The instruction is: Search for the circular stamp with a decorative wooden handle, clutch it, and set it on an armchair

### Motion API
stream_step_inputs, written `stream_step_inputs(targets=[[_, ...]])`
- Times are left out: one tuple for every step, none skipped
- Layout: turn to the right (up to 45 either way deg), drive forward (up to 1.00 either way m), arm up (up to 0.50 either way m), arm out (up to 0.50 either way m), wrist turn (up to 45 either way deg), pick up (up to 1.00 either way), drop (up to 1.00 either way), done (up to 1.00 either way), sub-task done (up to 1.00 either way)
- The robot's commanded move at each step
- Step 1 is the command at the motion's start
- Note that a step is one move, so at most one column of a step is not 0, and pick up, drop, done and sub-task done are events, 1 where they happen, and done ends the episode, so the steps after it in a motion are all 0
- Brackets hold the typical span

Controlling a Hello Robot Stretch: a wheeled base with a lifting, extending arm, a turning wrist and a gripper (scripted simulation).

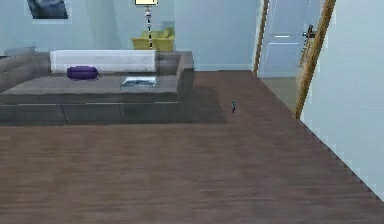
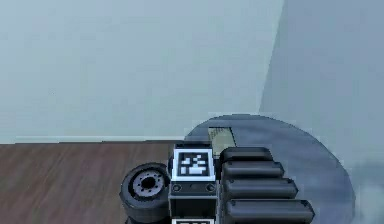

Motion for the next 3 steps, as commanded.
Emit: stream_step_inputs(targets=[[18.0,0.0,0.0,0.0,0.0,0.0,0.0,0.0,0.0],[0.0,1.0,0.0,0.0,0.0,0.0,0.0,0.0,0.0],[3.0,0.0,0.0,0.0,0.0,0.0,0.0,0.0,0.0]])
